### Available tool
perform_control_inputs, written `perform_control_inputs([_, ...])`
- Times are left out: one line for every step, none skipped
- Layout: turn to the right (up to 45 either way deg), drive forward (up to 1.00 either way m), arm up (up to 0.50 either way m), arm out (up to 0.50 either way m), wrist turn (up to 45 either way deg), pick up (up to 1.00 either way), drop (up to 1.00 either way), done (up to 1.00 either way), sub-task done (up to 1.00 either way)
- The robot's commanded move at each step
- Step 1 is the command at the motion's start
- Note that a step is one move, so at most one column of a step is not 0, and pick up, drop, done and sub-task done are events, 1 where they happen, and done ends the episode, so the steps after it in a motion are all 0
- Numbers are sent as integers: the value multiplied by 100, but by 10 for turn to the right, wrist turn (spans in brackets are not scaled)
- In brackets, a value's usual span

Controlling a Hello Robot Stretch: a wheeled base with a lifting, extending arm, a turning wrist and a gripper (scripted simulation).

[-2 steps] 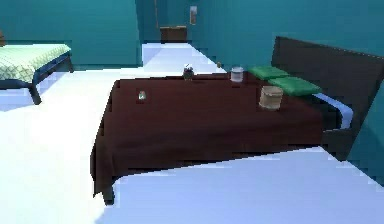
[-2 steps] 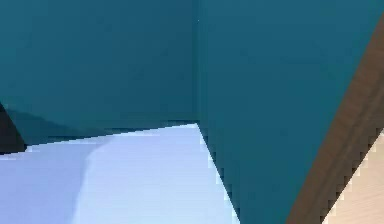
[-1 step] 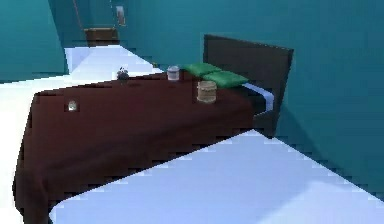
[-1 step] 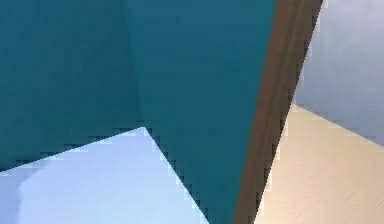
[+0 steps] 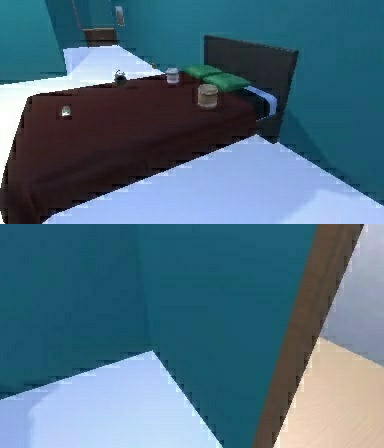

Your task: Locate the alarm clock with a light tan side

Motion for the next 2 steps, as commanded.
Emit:
perform_control_inputs([-270,0,0,0,0,0,0,0,0])
perform_control_inputs([-30,0,0,0,0,0,0,0,0])
